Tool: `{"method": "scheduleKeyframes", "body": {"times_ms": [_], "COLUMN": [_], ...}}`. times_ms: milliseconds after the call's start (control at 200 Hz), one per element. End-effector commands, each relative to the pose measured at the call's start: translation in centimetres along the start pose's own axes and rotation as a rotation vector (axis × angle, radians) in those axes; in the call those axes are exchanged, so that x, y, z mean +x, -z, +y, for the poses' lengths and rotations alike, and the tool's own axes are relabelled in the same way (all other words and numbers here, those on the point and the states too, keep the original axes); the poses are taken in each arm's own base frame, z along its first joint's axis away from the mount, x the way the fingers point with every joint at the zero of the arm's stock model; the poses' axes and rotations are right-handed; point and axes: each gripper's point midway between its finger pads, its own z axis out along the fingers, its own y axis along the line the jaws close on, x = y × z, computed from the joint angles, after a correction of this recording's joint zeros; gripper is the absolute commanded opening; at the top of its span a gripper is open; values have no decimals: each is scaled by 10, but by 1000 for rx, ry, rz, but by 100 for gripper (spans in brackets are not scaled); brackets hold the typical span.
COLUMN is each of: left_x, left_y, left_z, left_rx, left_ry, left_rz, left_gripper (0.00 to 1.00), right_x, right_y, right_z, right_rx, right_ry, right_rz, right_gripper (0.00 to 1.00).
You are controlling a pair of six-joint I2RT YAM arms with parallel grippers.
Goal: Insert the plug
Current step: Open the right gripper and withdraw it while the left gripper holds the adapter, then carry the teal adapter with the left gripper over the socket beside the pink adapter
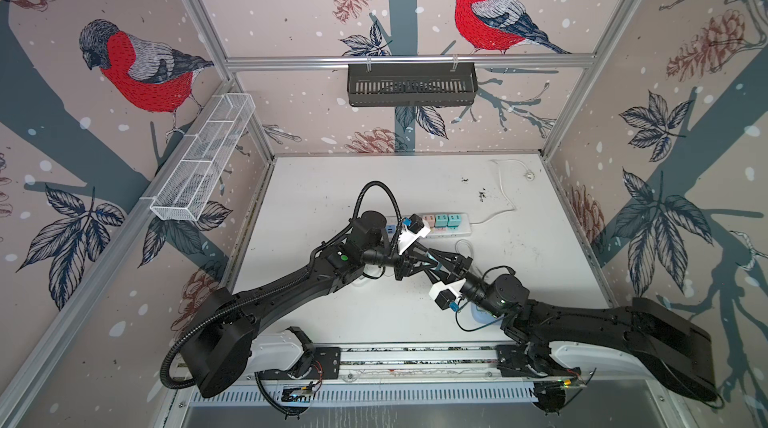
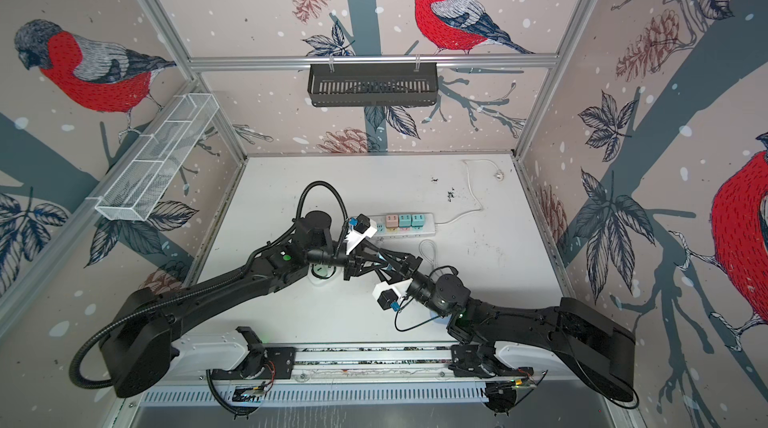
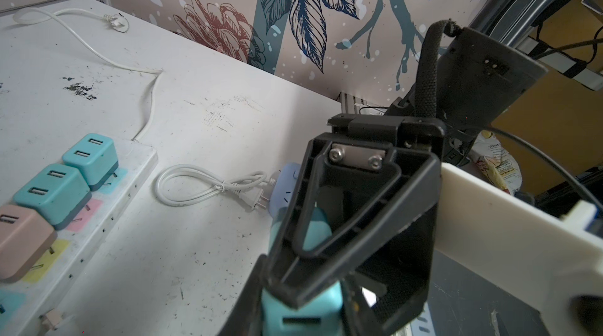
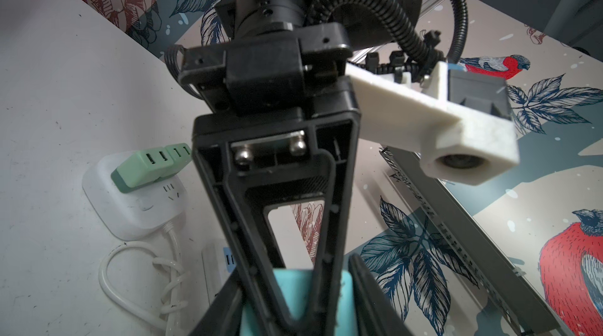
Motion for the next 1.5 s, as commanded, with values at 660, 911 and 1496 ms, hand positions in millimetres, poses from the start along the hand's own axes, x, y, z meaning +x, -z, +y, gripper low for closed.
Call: {"method": "scheduleKeyframes", "body": {"times_ms": [660,911,1496], "left_x": [-8,2,30], "left_y": [75,72,49], "left_z": [42,54,126], "left_rx": [-588,-613,-703], "left_ry": [-573,-587,-484], "left_rz": [-91,20,457], "left_gripper": [0,0,0], "right_x": [30,90,190], "right_y": [72,103,184], "right_z": [-54,-95,-112], "right_rx": [278,555,1033], "right_ry": [-482,-748,-1105], "right_rz": [29,150,331], "right_gripper": [100,100,100]}}
